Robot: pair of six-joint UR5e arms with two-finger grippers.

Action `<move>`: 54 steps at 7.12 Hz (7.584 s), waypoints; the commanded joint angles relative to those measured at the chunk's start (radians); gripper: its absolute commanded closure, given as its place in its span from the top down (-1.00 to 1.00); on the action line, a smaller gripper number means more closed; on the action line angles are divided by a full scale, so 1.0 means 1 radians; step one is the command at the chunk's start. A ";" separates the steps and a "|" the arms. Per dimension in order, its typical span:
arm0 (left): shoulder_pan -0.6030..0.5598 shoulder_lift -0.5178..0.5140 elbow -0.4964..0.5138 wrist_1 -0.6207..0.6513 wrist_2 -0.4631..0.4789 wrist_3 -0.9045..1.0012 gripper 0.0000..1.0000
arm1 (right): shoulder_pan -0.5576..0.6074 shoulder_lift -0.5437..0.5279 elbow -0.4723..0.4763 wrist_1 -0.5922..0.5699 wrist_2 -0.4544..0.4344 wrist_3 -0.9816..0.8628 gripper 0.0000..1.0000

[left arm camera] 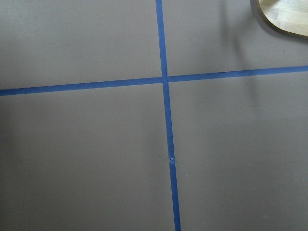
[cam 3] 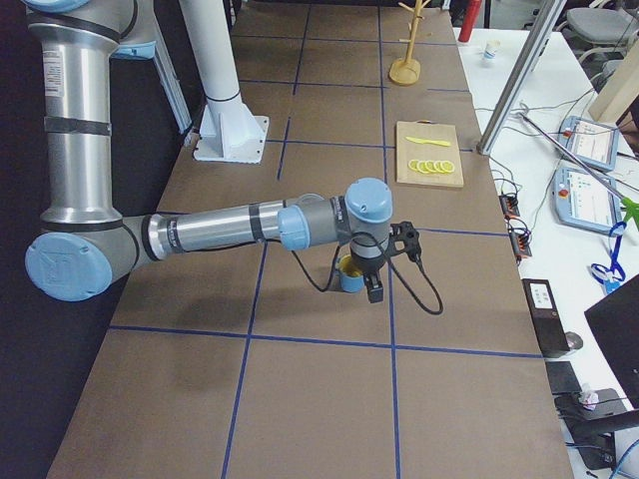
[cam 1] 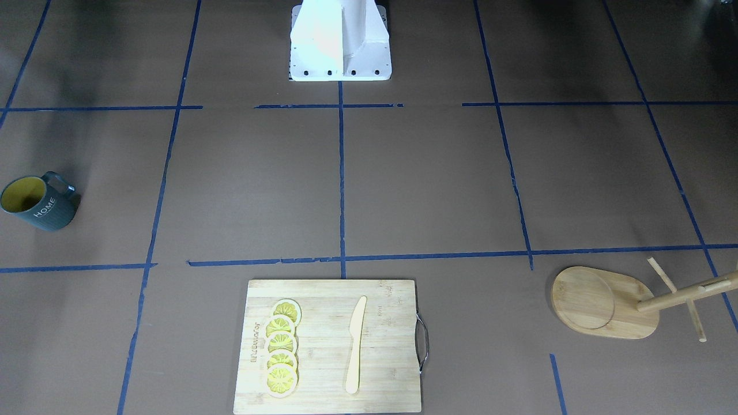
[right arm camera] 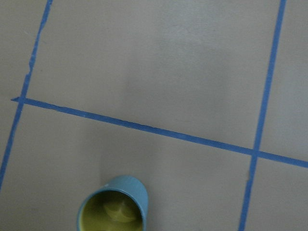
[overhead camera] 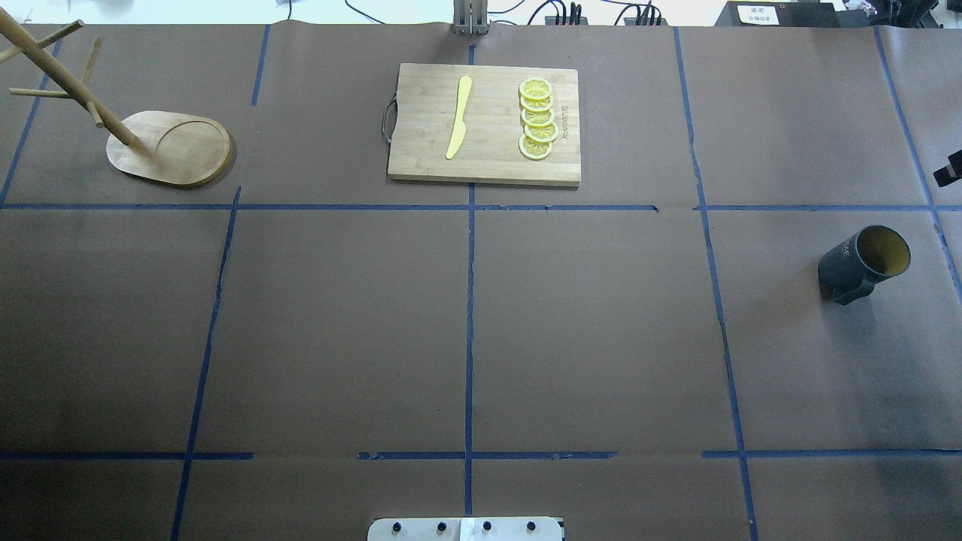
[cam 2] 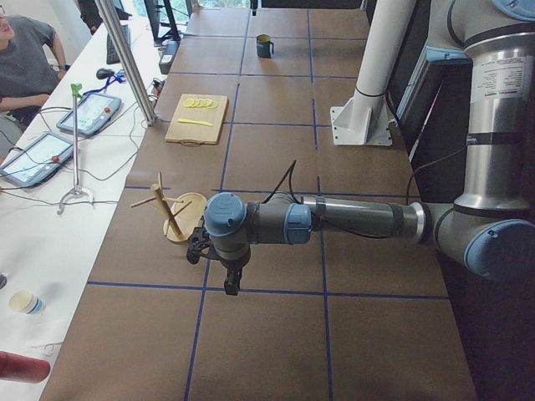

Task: Hang cup on storage rack
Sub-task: 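Move the right gripper toward the teal mug, then grasp the teal mug by its rim with the right gripper, then carry the teal mug toward the table center with the right gripper, then set the mug down and open the right gripper, then withdraw the right arm away from the mug to rest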

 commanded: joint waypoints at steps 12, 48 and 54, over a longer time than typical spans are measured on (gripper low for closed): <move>0.000 0.008 -0.001 0.000 0.000 0.000 1.00 | -0.226 -0.060 -0.167 0.260 -0.055 0.037 0.70; 0.015 -0.008 -0.031 -0.268 -0.004 -0.046 1.00 | -0.046 0.275 0.000 -0.335 -0.071 0.017 1.00; 0.195 -0.084 -0.035 -0.764 -0.007 -0.213 1.00 | 0.239 -0.173 -0.040 -0.193 -0.063 -0.487 1.00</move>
